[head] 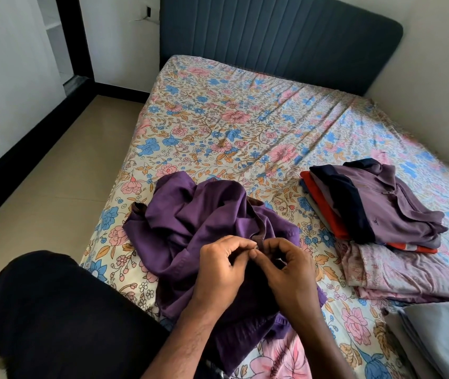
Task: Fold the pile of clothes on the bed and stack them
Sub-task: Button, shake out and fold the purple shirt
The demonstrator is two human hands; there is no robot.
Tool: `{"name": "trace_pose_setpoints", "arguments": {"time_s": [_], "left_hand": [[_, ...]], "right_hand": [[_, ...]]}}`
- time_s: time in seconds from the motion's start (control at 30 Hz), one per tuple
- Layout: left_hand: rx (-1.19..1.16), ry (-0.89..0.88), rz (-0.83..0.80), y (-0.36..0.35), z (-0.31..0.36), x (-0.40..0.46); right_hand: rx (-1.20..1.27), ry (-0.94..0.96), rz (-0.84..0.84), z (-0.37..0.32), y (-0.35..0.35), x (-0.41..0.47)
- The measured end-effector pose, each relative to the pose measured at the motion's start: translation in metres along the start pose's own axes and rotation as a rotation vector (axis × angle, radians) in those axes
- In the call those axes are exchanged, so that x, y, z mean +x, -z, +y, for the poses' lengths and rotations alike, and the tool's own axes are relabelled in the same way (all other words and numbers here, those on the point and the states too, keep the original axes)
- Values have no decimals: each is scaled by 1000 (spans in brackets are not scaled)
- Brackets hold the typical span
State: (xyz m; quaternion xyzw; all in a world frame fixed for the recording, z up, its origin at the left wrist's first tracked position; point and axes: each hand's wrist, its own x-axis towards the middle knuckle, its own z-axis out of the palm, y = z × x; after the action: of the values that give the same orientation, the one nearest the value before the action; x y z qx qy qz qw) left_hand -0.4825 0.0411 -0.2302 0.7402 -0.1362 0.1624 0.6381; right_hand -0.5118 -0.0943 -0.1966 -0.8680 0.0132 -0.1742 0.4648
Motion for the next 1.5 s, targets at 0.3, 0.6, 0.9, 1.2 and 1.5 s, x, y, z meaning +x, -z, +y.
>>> {"name": "trace_pose_setpoints", "arguments": {"time_s": [0.3, 0.6, 0.9, 1.2, 1.5], "left_hand": [[477, -271, -165, 2, 4, 1], [375, -250, -33, -4, -3, 0], [232, -149, -32, -9, 2, -5], [-151, 134, -142, -6, 5, -5], [-215, 142, -272, 6, 8, -2]], "right_hand": [[-342, 332, -223, 16, 22, 7], [-217, 295, -45, 24, 30, 8], [-177, 412, 101, 28, 20, 3], [-166, 455, 231, 31, 11, -8], [-174, 561, 42, 36, 14, -4]]}}
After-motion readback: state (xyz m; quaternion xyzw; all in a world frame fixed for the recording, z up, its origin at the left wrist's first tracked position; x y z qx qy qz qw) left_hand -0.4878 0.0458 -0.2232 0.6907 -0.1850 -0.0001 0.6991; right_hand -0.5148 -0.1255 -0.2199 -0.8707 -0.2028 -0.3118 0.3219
